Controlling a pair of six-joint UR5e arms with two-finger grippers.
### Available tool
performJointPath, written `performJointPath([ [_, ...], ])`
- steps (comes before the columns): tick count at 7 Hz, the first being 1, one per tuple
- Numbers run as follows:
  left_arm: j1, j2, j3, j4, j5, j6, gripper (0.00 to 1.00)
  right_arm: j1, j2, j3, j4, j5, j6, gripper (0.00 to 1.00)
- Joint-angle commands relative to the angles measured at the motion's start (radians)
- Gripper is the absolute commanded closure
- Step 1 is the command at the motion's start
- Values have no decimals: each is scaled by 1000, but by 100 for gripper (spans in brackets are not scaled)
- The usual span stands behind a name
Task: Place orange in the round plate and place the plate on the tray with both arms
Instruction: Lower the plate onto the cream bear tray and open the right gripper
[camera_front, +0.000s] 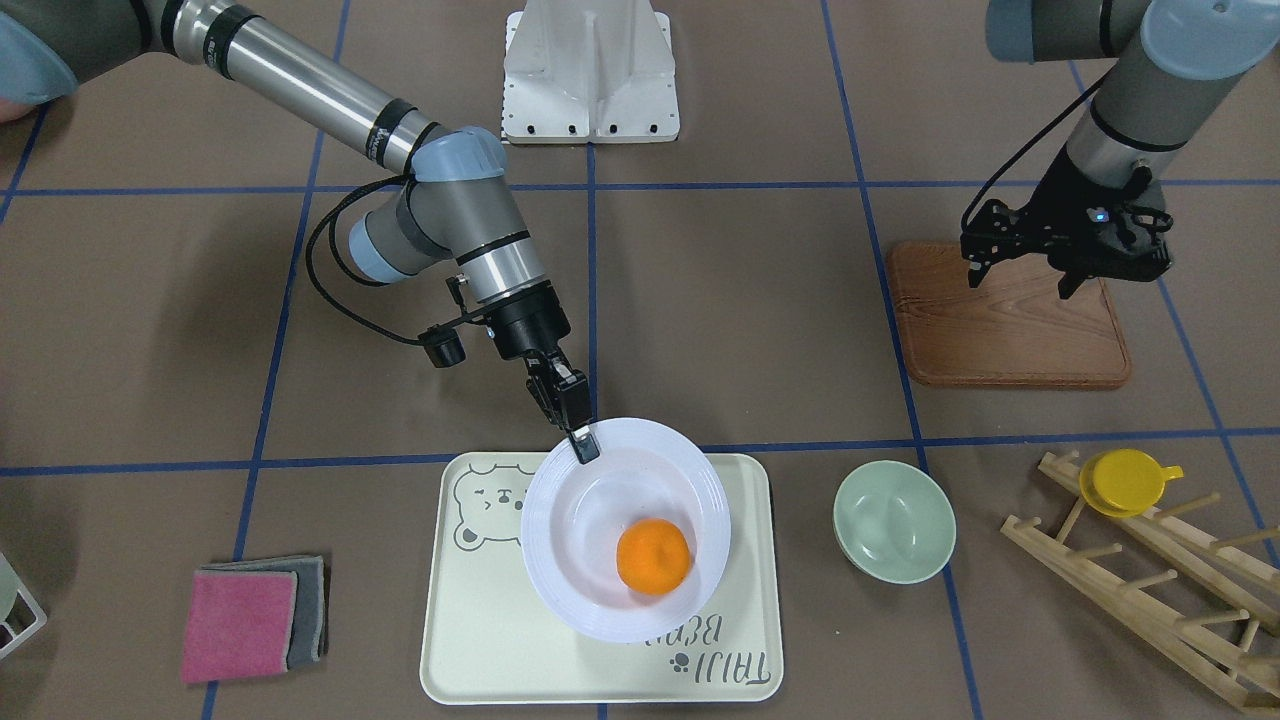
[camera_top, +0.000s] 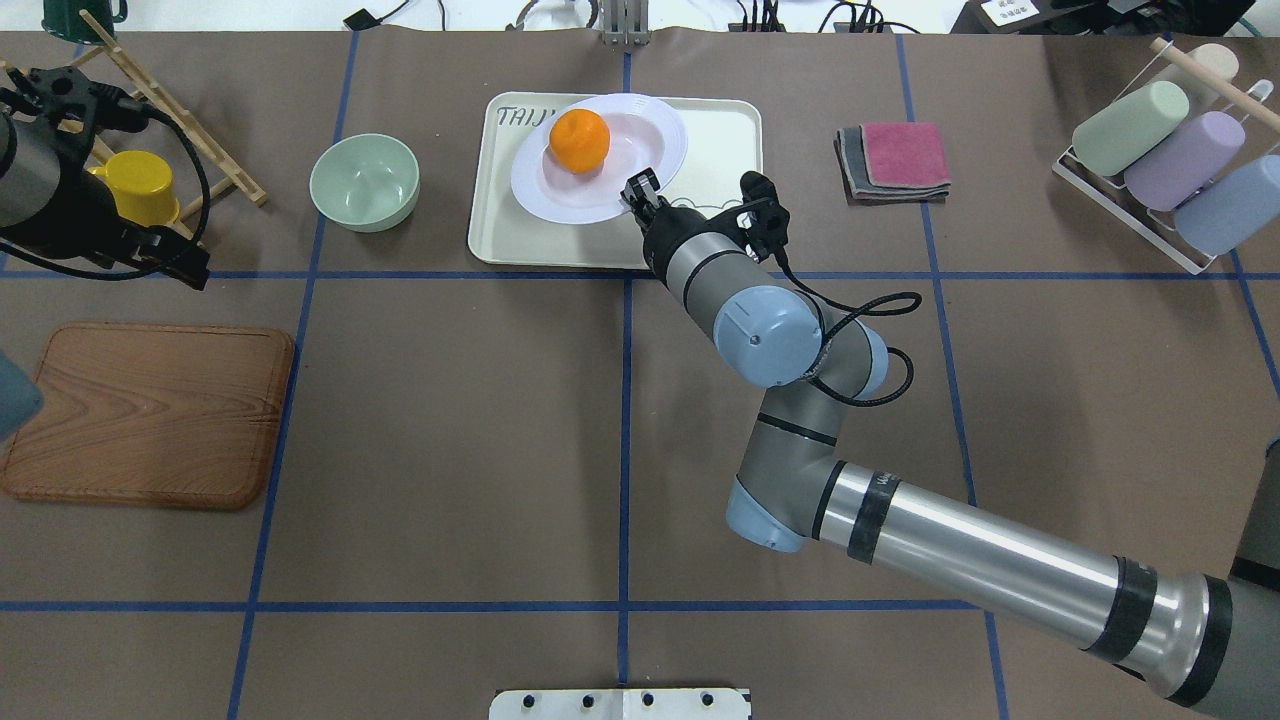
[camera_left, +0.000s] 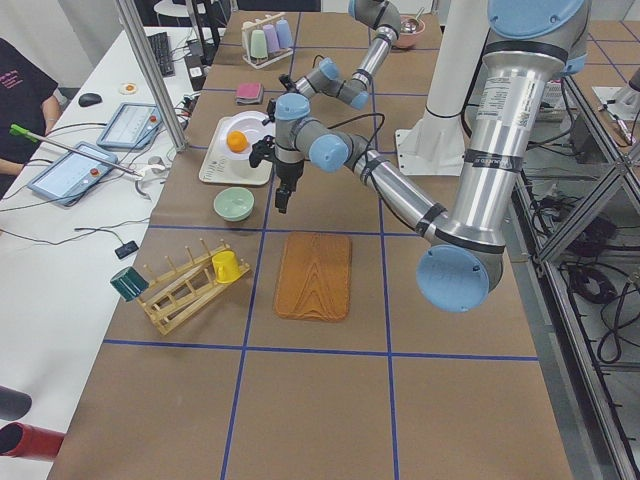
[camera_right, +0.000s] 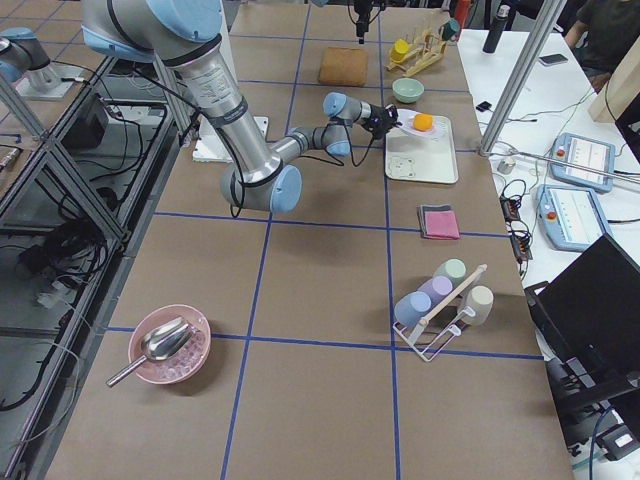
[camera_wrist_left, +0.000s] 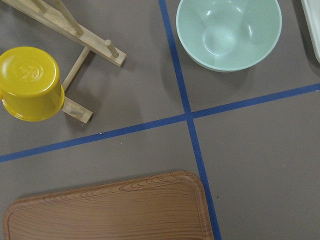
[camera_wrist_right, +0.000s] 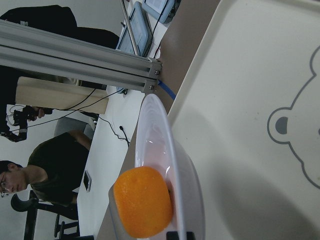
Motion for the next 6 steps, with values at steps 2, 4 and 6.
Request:
performJointPath([
  [2, 0, 0, -3, 0, 0, -8, 3, 0, 21, -35, -84, -5, 14, 100],
  [4, 0, 0, -5, 0, 0, -10, 3, 1, 43, -25, -167, 11, -1, 18],
  [6, 0, 0, -5, 0, 0, -10, 3, 35, 30, 101, -338, 205, -249, 1],
])
